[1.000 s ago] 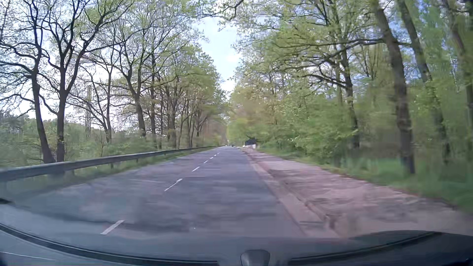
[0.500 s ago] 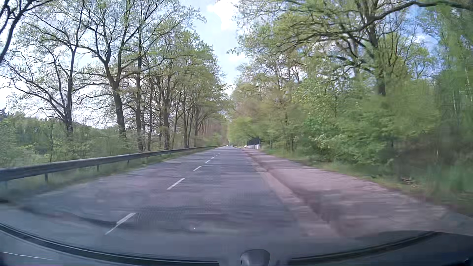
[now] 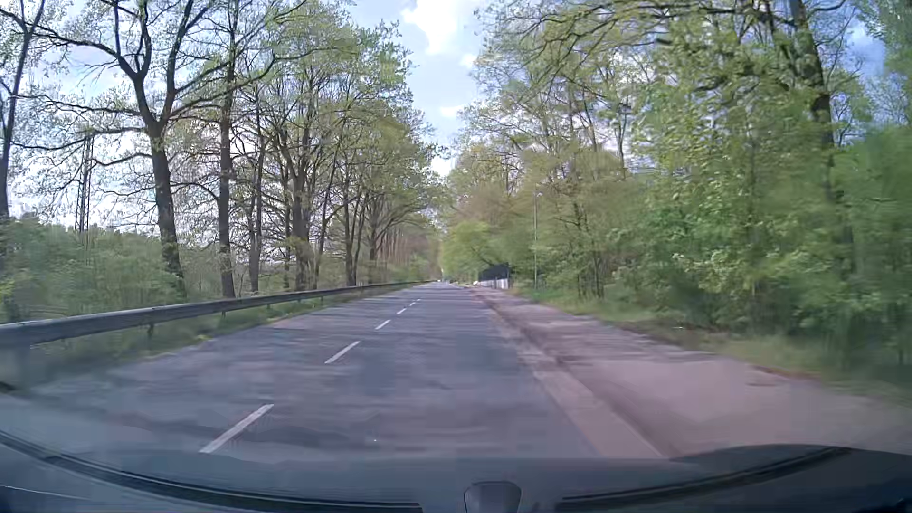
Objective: Follow the waypoints while adhering to traffic rules and regulations
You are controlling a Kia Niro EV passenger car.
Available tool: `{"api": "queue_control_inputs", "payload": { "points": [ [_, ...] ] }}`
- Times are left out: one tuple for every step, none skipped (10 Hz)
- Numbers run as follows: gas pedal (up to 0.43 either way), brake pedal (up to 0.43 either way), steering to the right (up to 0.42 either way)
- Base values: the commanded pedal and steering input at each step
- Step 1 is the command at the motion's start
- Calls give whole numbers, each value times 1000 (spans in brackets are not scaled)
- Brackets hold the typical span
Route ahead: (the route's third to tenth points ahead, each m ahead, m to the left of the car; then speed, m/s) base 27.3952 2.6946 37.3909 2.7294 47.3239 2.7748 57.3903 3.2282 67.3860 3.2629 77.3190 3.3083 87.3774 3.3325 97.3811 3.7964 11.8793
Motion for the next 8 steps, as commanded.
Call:
{"api": "queue_control_inputs", "payload": {
  "points": [
    [110,0,-4],
    [110,0,-4],
    [110,0,-4],
    [110,0,-4],
    [110,0,-4],
    [110,0,-4],
    [118,0,-4],
    [118,0,-4]
  ]
}}
